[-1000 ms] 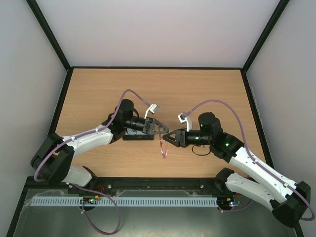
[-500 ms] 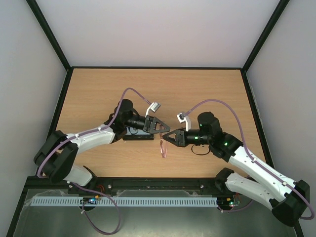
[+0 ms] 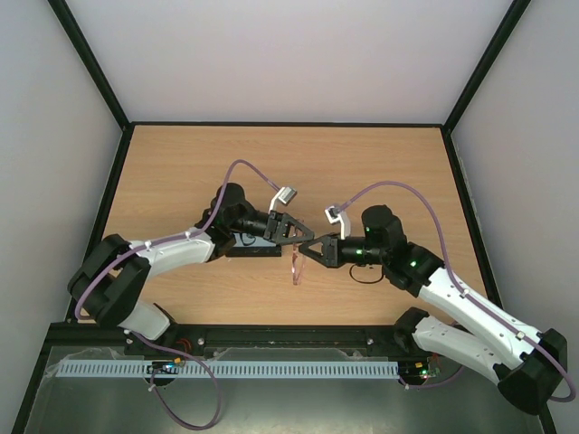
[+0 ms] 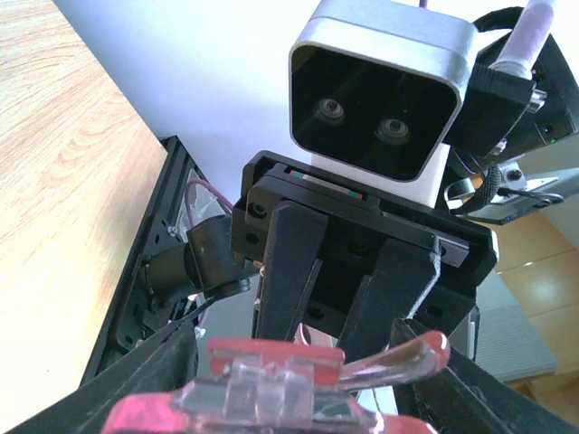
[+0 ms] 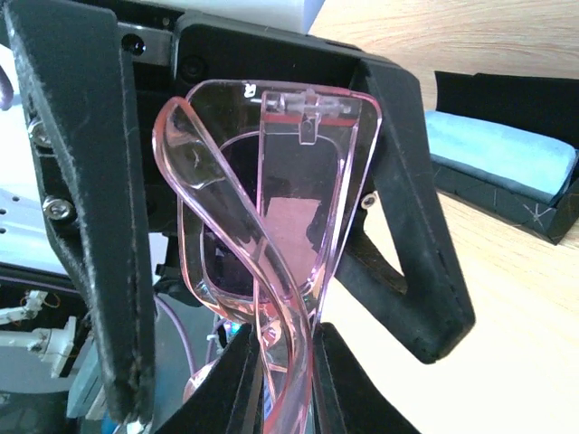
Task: Organize the sunglasses
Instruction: Fold the sunglasses, then adjust the sunglasses case at the center of the board.
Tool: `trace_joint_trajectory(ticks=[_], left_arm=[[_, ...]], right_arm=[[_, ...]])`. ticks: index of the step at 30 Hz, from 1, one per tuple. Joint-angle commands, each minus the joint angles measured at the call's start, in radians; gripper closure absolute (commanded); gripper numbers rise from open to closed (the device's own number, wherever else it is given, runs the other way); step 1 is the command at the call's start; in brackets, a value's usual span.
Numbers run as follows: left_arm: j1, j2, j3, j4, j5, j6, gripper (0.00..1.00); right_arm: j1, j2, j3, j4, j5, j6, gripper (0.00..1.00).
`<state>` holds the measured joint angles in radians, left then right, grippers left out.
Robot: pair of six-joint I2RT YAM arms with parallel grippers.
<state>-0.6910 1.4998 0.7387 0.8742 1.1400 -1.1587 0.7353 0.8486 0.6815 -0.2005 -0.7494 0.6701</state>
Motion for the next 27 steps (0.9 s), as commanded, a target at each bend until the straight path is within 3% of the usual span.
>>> trace_joint_trajectory(ticks=[1, 7, 10, 15, 20, 27], left_arm=[[0.014, -0.006, 0.030, -0.032, -0.011, 0.053, 0.36], [0.144, -0.064, 0.020, -0.158, -0.091, 0.105, 0.21], [0.220, -0.137, 0.014, -0.319, -0.174, 0.173, 0.18], [0.257, -0.264, -0.001, -0.820, -0.497, 0.324, 0.15], [0.213, -0.407, -0.188, -0.948, -0.704, 0.264, 0.17], [0.170, -0.571, -0.389, -0.990, -0.866, 0.148, 0.49]], right_arm=[[0.008, 0.003, 0.007, -0.015, 0.049, 0.005, 0.95], [0.006, 0.011, 0.004, -0.062, 0.114, 0.025, 0.97], [0.007, 0.018, 0.016, -0.104, 0.168, 0.019, 0.97], [0.007, 0.064, 0.082, -0.212, 0.299, -0.026, 0.98], [0.007, 0.130, 0.167, -0.274, 0.381, -0.064, 0.99], [0.007, 0.191, 0.226, -0.287, 0.380, -0.088, 0.99]])
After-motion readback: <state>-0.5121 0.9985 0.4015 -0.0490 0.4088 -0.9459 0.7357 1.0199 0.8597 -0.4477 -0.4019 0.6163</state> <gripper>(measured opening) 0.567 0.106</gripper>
